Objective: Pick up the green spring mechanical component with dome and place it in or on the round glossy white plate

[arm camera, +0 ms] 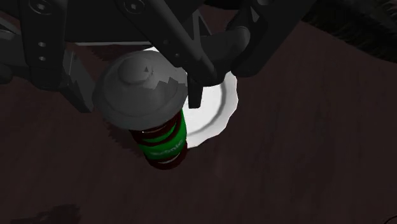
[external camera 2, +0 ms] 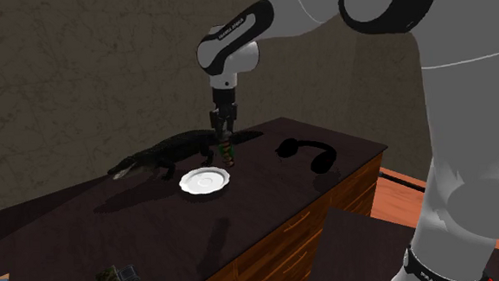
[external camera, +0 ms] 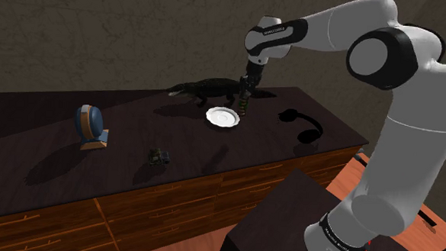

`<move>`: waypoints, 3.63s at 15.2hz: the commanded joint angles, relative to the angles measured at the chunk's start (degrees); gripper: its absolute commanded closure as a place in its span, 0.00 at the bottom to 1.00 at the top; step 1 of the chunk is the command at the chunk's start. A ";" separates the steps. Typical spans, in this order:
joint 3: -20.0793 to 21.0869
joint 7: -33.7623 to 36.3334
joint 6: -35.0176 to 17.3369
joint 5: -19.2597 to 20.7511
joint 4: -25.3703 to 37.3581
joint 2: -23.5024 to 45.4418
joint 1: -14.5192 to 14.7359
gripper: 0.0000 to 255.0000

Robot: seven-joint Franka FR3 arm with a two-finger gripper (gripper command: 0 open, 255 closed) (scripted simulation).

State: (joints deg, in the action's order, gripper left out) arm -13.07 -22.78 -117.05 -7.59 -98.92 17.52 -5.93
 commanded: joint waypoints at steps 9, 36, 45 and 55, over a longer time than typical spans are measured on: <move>1.95 2.70 21.70 -3.26 49.97 28.25 -4.48 1.00; 2.31 0.89 3.86 -4.01 33.03 29.35 -3.11 1.00; 2.31 0.89 3.84 -4.01 32.99 29.33 -3.10 0.00; 1.98 1.29 9.57 -3.54 36.57 27.14 -3.41 0.00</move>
State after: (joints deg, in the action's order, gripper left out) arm -11.09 -21.52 -107.60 -11.14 -62.43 44.69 -9.35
